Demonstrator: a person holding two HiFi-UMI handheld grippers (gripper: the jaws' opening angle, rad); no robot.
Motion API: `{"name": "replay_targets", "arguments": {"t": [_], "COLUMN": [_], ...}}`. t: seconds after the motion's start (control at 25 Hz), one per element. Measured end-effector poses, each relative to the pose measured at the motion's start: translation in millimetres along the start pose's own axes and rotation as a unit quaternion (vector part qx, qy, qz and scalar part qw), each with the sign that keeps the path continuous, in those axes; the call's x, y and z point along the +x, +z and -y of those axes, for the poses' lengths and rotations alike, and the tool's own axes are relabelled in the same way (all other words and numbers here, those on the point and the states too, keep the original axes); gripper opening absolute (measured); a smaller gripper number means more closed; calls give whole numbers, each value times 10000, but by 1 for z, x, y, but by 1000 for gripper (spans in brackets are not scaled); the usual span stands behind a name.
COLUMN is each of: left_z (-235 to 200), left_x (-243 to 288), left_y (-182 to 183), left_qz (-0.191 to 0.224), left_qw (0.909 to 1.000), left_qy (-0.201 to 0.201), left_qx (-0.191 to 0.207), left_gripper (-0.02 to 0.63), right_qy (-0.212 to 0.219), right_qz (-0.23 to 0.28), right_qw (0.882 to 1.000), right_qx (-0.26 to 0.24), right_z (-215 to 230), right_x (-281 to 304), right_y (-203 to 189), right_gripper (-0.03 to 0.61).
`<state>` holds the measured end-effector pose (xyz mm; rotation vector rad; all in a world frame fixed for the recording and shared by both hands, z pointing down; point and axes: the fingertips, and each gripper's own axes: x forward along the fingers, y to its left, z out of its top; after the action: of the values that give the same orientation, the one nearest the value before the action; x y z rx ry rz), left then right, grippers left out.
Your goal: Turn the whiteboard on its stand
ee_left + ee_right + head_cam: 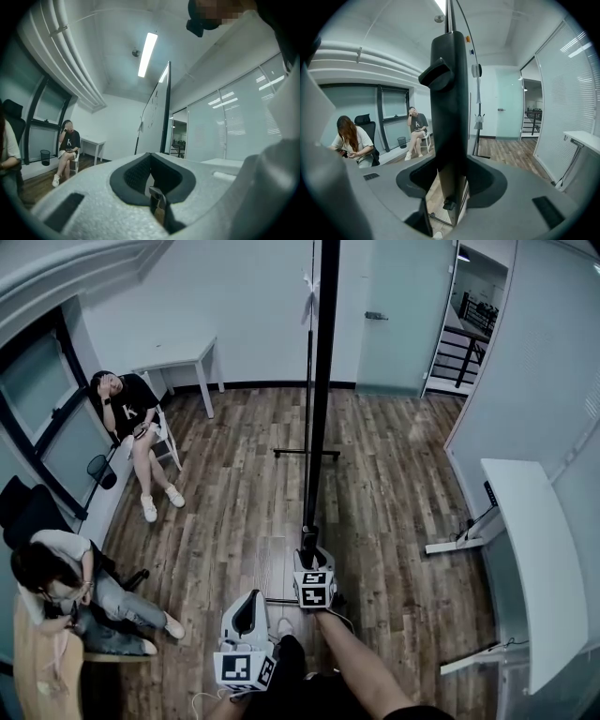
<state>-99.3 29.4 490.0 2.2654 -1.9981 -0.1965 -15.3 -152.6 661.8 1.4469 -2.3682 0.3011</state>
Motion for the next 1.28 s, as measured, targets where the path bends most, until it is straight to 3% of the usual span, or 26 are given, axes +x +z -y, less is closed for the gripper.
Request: {"name": "replay_targets", "arguments": {"t": [0.56,1.28], "left_z": [30,26], "left_x": [-75,-94], "left_y": [9,10], "left_qz": [-19,-227], "left_qw": [10000,9965], "left_qy": [-63,-801], "left_qx": [70,16], "left_gripper": [12,12], "right_qy": [71,-270], "right_qz": [-114,47], "right_qw": [9999,9995], "right_qx": [-27,156], "right_z": [-16,-27], "right_x": [-71,-133], "right_y": [-34,-52], "right_gripper": [186,187]}}
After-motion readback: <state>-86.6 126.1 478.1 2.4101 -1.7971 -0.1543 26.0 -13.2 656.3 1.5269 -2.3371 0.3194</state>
